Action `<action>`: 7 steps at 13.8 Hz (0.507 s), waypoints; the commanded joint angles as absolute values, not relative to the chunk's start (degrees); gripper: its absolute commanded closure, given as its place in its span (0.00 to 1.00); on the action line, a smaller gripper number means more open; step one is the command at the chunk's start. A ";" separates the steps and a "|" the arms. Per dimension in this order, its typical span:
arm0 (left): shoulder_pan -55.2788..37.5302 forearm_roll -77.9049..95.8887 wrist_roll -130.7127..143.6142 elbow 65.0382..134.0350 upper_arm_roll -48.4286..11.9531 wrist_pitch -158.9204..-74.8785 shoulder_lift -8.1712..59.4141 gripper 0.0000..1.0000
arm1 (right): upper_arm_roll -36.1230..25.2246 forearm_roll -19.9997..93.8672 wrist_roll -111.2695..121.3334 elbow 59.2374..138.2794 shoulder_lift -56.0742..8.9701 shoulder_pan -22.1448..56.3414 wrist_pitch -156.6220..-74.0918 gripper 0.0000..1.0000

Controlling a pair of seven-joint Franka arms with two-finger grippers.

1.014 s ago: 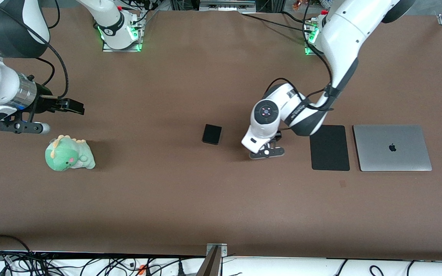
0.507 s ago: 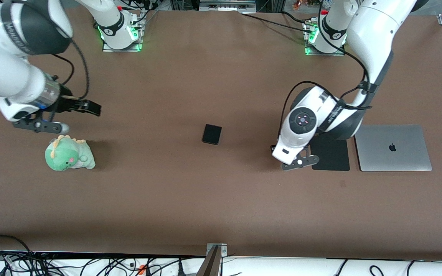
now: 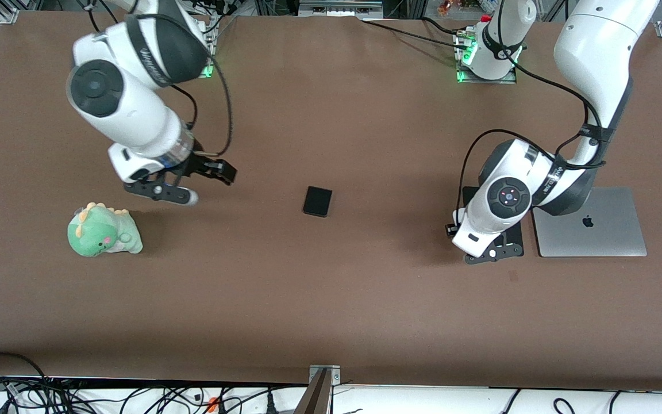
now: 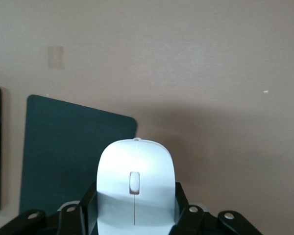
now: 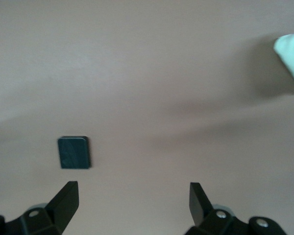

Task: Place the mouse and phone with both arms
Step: 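Lower the mouse onto the pad while the right gripper grasps the phone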

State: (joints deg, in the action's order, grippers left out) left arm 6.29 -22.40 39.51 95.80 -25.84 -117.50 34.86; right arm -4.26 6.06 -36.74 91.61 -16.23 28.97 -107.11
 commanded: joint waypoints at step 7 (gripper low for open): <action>12.82 -23.73 28.05 102.65 -26.37 -117.68 32.61 0.64 | -4.83 6.15 -43.51 91.76 -29.17 42.71 -123.39 0.00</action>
